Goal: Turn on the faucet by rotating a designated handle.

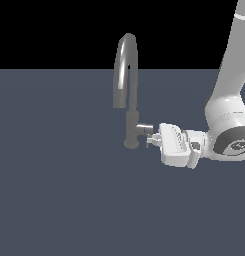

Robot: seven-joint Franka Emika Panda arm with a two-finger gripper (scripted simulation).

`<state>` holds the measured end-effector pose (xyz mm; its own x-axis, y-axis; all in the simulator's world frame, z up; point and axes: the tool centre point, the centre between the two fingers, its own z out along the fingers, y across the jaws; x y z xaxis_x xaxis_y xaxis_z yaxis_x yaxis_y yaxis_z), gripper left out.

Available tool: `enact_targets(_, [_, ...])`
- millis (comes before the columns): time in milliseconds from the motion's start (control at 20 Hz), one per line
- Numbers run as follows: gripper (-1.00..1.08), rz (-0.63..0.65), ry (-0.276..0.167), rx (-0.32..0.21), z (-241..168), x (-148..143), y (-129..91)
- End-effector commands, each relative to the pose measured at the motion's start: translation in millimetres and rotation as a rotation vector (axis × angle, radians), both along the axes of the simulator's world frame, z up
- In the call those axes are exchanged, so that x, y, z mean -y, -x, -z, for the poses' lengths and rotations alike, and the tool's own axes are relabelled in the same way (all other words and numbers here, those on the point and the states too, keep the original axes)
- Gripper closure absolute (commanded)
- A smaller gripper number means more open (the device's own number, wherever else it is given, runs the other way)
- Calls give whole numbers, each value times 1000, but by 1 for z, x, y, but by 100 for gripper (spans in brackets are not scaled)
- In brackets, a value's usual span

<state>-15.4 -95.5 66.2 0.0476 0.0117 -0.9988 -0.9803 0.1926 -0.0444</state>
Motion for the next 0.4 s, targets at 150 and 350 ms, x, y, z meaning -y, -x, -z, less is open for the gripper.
enact_targets(150, [108,17,10,-32,31,-1,-10])
enact_targets(350, [108,19,11,-42,41,-1,-13])
